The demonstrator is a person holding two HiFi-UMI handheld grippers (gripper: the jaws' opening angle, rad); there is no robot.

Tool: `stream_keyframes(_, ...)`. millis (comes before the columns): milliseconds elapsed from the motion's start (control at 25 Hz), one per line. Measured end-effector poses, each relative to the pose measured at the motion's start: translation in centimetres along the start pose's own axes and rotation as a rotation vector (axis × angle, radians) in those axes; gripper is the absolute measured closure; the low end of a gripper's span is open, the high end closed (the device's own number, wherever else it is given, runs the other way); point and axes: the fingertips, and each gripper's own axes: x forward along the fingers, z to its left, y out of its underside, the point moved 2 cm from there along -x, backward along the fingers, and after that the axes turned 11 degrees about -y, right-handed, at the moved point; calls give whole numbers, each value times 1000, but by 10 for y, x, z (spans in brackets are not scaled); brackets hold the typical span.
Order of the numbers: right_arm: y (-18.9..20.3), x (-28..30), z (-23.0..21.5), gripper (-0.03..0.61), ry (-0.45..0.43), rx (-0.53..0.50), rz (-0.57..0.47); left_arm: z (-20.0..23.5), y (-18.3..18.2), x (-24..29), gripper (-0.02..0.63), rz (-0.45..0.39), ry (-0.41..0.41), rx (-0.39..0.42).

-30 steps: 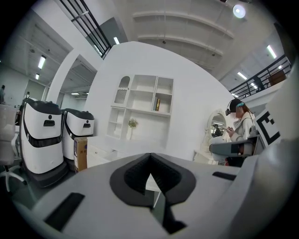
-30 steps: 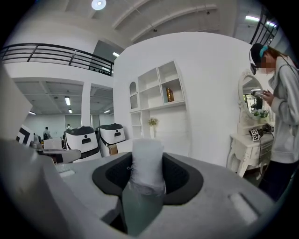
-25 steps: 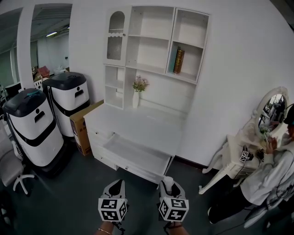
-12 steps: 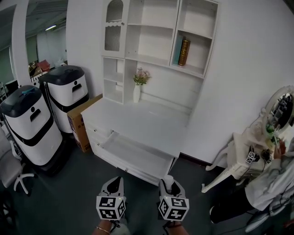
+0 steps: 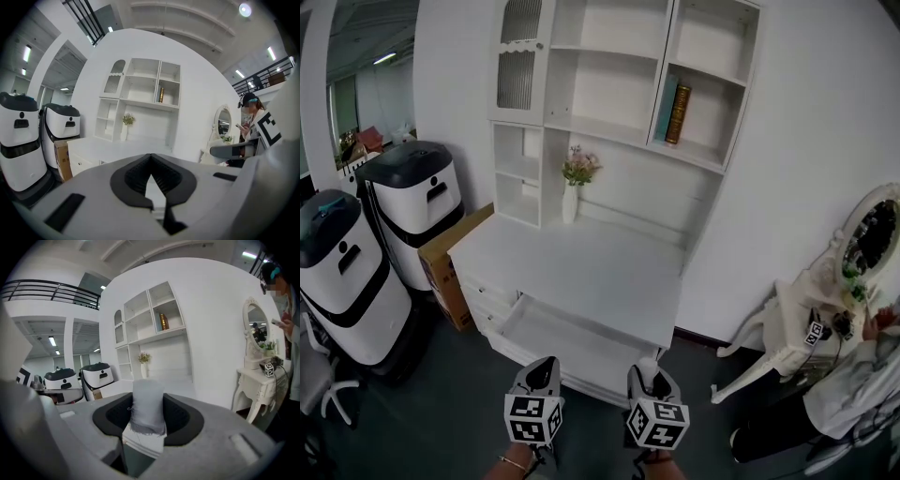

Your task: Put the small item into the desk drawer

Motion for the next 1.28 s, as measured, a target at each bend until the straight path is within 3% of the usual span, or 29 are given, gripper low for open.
stream_keyframes(440,-40,111,10,394,106,29,-31,55,-56,120,621,-2,121,34)
stream_keyframes(920,-33,163,-7,394,194,37,43,73,-29,193,621,124,186,23)
stream_keyframes(1280,-23,171,-27,393,226,47,80,55,-15,215,621,173,226,20)
